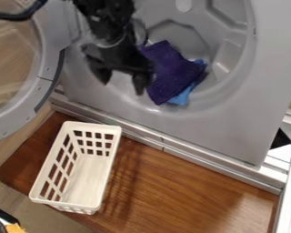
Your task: Put the purple cloth in the basket
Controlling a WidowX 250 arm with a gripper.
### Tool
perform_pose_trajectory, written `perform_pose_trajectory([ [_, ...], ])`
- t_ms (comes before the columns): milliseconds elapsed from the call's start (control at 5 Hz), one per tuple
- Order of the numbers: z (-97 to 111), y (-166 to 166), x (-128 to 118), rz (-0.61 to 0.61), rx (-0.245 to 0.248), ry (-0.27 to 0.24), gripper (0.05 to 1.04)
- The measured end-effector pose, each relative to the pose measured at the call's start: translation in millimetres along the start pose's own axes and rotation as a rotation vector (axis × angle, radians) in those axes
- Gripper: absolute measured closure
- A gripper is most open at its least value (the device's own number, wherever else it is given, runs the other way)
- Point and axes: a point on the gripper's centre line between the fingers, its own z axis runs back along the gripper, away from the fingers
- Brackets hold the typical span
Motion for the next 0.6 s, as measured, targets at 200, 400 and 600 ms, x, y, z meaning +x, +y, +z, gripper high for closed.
perform_pose_trajectory([
  [200, -12, -4, 16, 0.018, -0.024, -0.036, 0.083],
  [400, -38, -7, 23, 0.038, -0.041, -0.027, 0.118],
  [600, -52, -7, 20, 0.027, -0.022, 0.003, 0.390],
])
